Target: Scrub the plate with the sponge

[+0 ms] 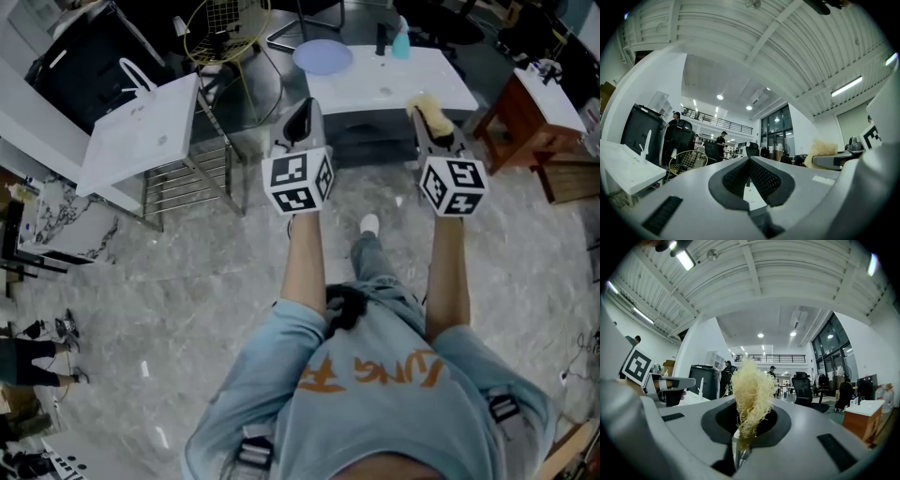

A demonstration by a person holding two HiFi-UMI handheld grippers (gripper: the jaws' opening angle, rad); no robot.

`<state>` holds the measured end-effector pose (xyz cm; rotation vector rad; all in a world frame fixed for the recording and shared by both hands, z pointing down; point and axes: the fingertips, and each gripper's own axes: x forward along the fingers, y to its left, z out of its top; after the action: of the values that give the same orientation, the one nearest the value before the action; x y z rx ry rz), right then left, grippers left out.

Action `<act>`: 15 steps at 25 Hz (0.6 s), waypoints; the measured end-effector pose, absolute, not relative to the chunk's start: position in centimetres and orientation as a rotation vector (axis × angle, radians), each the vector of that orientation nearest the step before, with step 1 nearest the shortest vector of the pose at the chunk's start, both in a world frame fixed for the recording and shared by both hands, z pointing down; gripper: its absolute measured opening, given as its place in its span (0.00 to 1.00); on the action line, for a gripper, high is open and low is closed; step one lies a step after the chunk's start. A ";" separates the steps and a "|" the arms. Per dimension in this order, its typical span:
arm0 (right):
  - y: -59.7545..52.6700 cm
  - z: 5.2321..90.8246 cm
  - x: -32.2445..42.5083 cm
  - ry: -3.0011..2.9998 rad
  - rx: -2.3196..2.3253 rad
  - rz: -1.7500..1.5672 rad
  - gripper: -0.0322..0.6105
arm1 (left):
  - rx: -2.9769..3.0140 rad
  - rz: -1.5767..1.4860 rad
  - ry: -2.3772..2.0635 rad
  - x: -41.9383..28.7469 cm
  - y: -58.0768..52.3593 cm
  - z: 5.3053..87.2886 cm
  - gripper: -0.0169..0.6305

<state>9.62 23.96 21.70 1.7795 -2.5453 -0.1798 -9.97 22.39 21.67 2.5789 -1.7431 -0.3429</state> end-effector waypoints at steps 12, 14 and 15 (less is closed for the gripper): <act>11.1 27.0 9.7 -2.600 1.702 -0.033 0.10 | 2.588 -0.213 -1.817 -8.9 12.6 23.9 0.03; 8.7 27.5 9.3 -2.613 1.694 -0.012 0.10 | 2.579 -0.187 -1.811 -8.9 10.8 24.8 0.03; 7.6 27.9 9.3 -2.614 1.695 0.008 0.10 | 2.573 -0.171 -1.807 -8.9 9.9 25.4 0.03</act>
<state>9.28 7.55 27.90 1.6952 -2.6140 0.0083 -8.89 9.88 25.37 2.5731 -1.8069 -0.1715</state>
